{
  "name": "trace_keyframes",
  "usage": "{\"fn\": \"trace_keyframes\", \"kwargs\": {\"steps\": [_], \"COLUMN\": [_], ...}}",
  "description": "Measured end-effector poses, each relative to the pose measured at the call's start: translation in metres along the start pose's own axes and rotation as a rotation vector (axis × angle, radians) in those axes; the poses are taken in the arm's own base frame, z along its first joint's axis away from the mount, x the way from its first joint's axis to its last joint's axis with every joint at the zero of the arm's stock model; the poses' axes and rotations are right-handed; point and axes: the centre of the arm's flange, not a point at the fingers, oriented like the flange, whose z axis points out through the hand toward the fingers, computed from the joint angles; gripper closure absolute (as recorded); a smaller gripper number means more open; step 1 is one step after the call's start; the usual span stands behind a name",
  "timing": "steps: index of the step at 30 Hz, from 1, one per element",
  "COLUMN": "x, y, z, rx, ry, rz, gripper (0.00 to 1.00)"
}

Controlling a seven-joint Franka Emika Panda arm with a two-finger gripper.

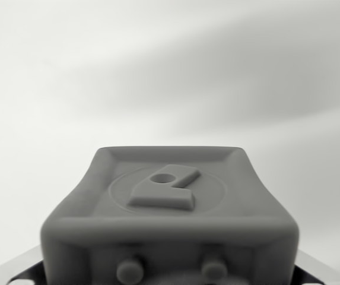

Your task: Destack cube

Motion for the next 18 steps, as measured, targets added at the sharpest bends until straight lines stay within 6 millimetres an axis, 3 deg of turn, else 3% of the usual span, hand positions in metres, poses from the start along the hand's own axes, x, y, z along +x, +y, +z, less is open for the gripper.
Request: {"fn": "trace_keyframes", "kwargs": {"steps": [9, 18], "x": [-0.012, -0.011], "y": [-0.005, -0.005], "z": [0.005, 0.04], "rx": [0.003, -0.004], "ry": [0.001, 0.001], "rz": [0.024, 0.026], "gripper": [1.0, 1.0]}}
